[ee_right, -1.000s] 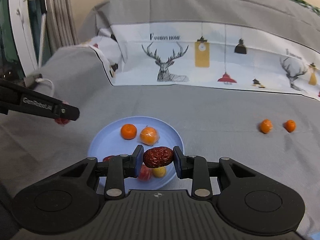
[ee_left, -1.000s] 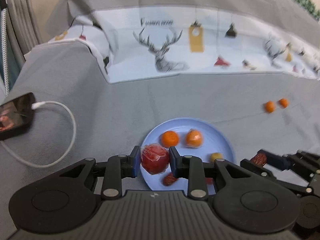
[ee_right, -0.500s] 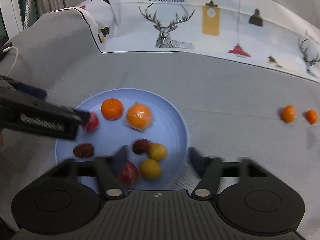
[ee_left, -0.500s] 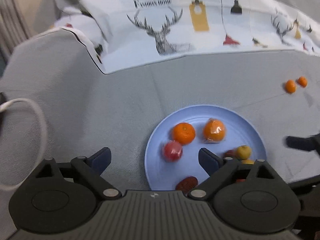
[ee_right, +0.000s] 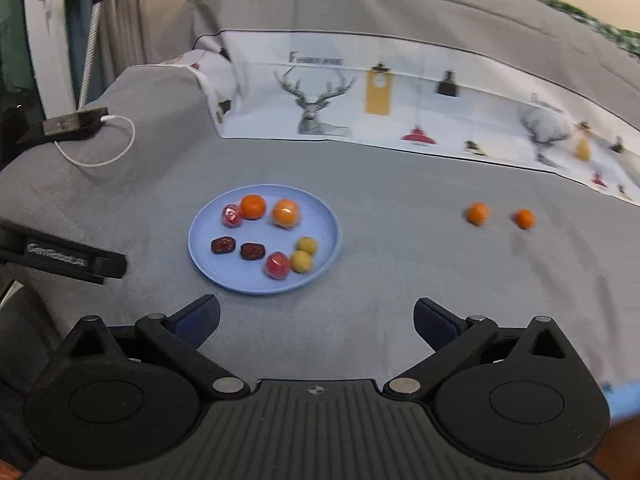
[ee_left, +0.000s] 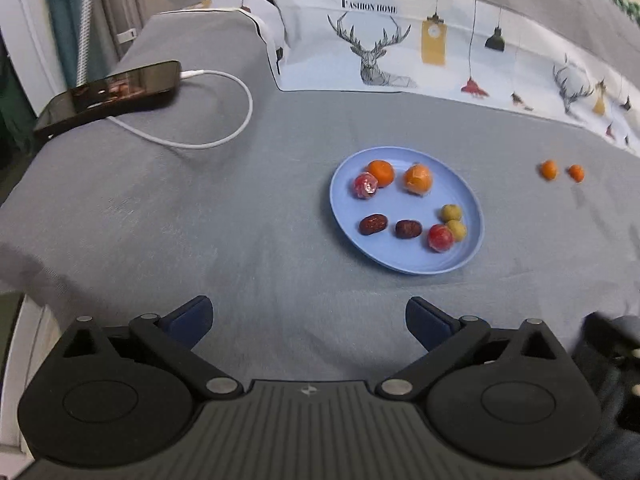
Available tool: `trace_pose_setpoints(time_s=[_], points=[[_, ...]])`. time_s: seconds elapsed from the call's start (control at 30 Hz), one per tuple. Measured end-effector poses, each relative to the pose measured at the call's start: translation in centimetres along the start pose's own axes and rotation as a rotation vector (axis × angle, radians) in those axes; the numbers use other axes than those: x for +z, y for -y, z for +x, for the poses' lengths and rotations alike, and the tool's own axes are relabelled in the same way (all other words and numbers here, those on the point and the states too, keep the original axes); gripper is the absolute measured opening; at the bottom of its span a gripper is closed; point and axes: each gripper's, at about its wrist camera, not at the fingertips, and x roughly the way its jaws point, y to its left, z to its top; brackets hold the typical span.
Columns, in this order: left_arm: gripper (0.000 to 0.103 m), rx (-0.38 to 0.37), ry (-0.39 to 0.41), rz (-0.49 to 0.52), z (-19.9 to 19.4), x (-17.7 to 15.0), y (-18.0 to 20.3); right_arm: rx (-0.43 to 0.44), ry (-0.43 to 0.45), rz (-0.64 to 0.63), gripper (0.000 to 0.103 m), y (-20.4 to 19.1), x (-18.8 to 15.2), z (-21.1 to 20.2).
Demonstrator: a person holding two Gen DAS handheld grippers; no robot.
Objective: Organize fruits
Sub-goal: 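Withdraw both open tools from the plate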
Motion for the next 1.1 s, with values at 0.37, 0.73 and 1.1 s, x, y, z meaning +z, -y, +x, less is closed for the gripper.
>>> trace_pose_setpoints(time_s=[0.37, 0.73, 1.1], points=[[0.103, -0.025, 0.198, 0.136, -8.4, -0.9, 3.2, -0.049, 0.167, 0.095, 0.102, 1.6, -2.1, -6.7], [0.103, -0.029, 0.248, 0.1, -11.7, -1.7, 3.5, -0.007, 0.247, 0.099, 0.102, 1.7, -3.2, -9.6], [0.103, -0.019, 0.223, 0.129, -10.6, -1.1, 4.1, 0.014, 0.228, 0.143, 0.102, 2.1, -3.0, -7.6]])
